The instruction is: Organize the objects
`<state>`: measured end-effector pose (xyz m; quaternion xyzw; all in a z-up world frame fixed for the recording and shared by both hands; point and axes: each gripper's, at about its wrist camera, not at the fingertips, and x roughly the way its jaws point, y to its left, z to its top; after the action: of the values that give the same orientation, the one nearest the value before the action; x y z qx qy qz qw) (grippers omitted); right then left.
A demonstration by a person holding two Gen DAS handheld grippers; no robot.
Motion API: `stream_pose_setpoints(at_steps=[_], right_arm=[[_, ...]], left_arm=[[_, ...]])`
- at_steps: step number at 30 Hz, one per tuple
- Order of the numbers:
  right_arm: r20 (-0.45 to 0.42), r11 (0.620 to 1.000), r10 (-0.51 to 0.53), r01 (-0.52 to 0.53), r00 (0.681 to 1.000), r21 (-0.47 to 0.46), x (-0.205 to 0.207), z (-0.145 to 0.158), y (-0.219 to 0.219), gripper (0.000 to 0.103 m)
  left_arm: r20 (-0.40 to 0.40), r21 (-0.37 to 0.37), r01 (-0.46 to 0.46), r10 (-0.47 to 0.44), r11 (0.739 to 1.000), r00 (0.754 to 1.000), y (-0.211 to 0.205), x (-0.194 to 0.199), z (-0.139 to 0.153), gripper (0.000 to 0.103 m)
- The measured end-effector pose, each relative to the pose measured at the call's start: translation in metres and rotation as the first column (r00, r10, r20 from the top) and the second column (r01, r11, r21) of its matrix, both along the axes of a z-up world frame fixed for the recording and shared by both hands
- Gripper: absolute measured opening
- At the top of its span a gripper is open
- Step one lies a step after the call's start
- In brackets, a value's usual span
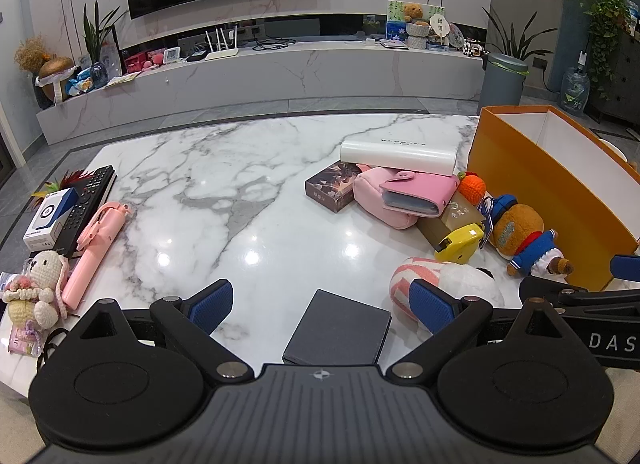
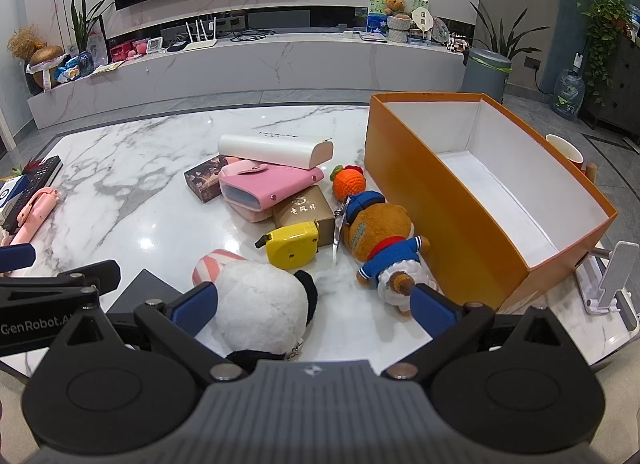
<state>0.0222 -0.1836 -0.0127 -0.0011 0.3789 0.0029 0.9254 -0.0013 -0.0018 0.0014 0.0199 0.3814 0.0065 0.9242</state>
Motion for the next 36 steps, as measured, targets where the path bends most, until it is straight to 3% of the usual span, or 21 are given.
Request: stream_pose_setpoints(at_steps=[17,36], right_arm=[[-0.007,1.000,0.010,-0.010,1.000,-0.009,0.000,-0.005,0.004,0.102],[-0.037,0.999,0.027,-0.028,0.999,-0.016,0.006,-0.011,-0.001,0.102]], left_arm=[[-0.005,-0.002,0.006,-0.006,1.000,1.000,0.002,-0.004,-0.004,0.103],[-0.064,0.005,0.047,-0.047,0.999,0.997,0.001,0.003,-0.025,0.103]])
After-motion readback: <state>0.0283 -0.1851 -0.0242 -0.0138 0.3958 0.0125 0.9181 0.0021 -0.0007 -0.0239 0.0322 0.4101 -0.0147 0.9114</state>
